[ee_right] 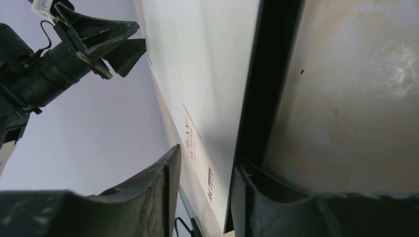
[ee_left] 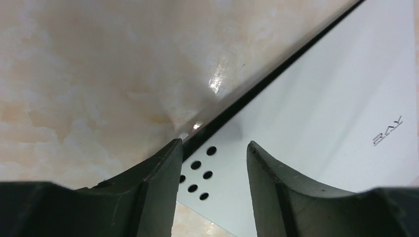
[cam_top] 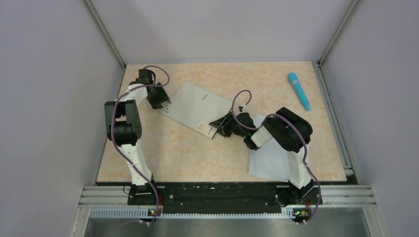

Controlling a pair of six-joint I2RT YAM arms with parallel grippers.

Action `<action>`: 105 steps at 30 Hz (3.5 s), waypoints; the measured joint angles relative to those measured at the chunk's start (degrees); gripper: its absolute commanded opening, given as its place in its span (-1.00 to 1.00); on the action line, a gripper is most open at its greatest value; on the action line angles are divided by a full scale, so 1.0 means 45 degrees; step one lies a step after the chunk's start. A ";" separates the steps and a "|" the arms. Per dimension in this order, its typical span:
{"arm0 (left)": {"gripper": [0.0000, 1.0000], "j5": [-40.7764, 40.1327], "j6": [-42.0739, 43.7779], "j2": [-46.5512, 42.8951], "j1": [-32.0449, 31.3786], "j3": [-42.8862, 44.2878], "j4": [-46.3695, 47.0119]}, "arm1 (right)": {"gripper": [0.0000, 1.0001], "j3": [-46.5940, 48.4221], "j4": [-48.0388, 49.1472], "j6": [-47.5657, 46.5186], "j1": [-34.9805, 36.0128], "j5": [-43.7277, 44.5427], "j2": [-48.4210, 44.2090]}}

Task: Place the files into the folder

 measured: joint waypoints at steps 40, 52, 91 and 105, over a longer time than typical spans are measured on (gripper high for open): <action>0.88 -0.1608 -0.5649 -0.6183 -0.1365 0.1545 -0.2987 | -1.00 0.0675 -0.2550 -1.6184 0.5309 0.6819 -0.3560; 0.28 -0.3065 -0.4609 -0.6237 -0.1622 0.1190 -0.3730 | -1.00 0.1069 -0.3424 -1.9108 0.5994 0.8403 -0.3555; 0.26 -0.4823 -0.0685 -0.7305 0.0767 -0.2229 -0.2642 | 0.74 0.1928 -0.7567 -1.5737 0.5678 0.5110 -0.7276; 0.44 -0.6096 -0.1443 -1.0025 0.0801 -0.1802 -0.2948 | 0.60 0.9704 -1.2726 -1.4722 0.4609 0.5751 -0.0306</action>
